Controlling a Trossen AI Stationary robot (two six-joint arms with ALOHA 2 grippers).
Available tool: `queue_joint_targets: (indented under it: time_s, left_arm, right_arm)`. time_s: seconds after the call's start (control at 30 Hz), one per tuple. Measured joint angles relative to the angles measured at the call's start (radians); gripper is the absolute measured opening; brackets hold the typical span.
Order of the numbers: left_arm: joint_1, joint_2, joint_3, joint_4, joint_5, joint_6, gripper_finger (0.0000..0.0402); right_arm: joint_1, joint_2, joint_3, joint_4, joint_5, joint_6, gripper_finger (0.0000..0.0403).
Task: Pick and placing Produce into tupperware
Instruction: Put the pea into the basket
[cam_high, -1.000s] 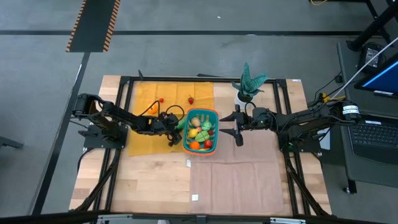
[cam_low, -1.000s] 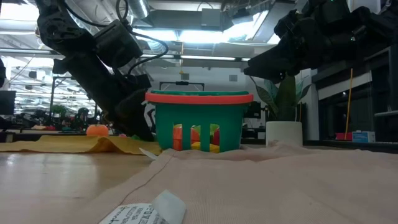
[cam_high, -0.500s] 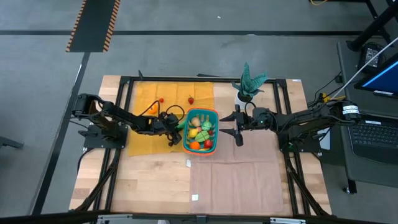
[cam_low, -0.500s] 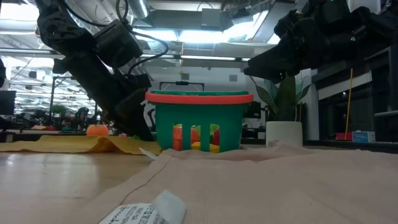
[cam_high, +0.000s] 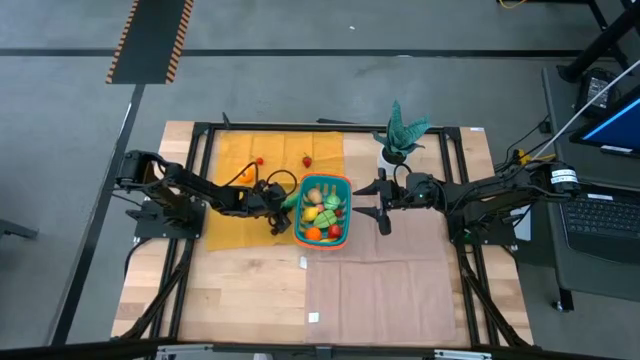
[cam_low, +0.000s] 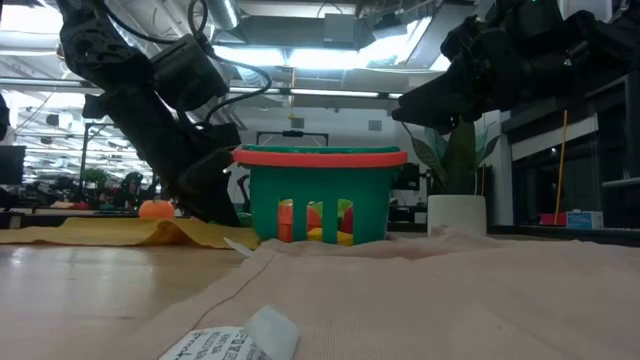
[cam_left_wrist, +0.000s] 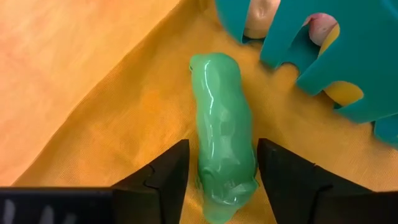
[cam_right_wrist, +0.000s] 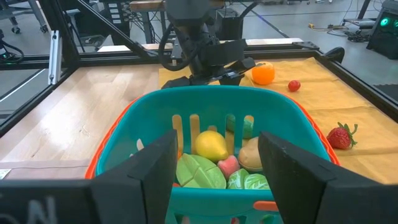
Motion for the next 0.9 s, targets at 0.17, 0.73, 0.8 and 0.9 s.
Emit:
queue_joint_targets:
  time_s: [0.17, 0.73, 0.8, 0.9]
  left_arm:
    - [0.000, 0.000, 0.000, -0.015, 0.000, 0.000, 0.0179]
    - [0.000, 0.000, 0.000, 0.000, 0.000, 0.029, 0.0120]
    - [0.000, -0.011, -0.001, 0.000, 0.000, 0.030, 0.0123]
    - [0.000, -0.033, -0.001, 0.005, 0.003, 0.055, 0.0132]
  right_arm:
    - [0.000, 0.000, 0.000, 0.000, 0.000, 0.000, 0.0225]
    - [0.000, 0.000, 0.000, 0.000, 0.000, 0.000, 0.0225]
    - [0.000, 0.000, 0.000, 0.000, 0.000, 0.000, 0.0225]
    - [0.000, 0.000, 0.000, 0.000, 0.000, 0.000, 0.0225]
